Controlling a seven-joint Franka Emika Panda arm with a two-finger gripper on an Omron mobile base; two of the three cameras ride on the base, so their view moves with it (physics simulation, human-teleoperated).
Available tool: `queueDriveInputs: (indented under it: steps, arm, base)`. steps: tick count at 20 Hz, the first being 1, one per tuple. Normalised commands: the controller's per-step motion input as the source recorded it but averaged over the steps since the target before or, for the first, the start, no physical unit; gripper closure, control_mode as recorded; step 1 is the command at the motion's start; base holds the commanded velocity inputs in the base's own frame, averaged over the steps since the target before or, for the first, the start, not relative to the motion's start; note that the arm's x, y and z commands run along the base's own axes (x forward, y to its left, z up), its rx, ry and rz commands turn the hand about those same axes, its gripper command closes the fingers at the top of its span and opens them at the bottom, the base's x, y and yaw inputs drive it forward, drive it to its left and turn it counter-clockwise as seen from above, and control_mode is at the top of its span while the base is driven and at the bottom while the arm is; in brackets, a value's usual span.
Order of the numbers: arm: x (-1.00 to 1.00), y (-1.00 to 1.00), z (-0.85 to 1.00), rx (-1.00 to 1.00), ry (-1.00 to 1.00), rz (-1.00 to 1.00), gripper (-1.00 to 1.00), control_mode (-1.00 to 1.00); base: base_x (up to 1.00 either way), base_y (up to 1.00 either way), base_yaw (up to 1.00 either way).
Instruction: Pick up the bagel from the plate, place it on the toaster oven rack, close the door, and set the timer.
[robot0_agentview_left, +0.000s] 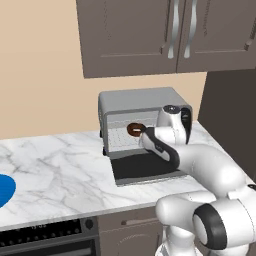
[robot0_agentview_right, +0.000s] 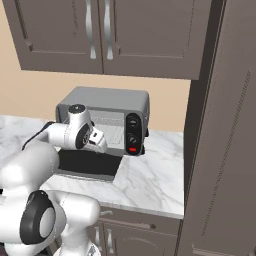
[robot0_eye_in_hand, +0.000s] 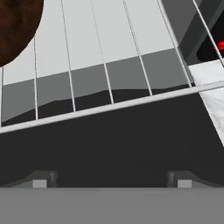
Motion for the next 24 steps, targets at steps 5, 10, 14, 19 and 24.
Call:
queueDriveInputs:
  steps: [5, 10, 14, 19, 24]
  arm:
    - [0.32, 0.0, -0.07, 0.0, 0.0, 0.0, -1.0, -1.0]
    - [0.45, 0.0, 0.0, 0.0, 0.0, 0.0, -1.0, -1.0]
    - [0.5, 0.0, 0.0, 0.0, 0.0, 0.0, -1.0, -1.0]
    - [0.52, 0.0, 0.0, 0.0, 0.0, 0.0, -1.0, -1.0]
    - [0.42, 0.0, 0.0, 0.0, 0.0, 0.0, -1.0, -1.0]
  base:
    - [0.0, 0.0, 0.0]
    - [0.0, 0.0, 0.0]
    - [0.0, 0.0, 0.0]
    - [0.0, 0.0, 0.0]
    - [0.0, 0.0, 0.0]
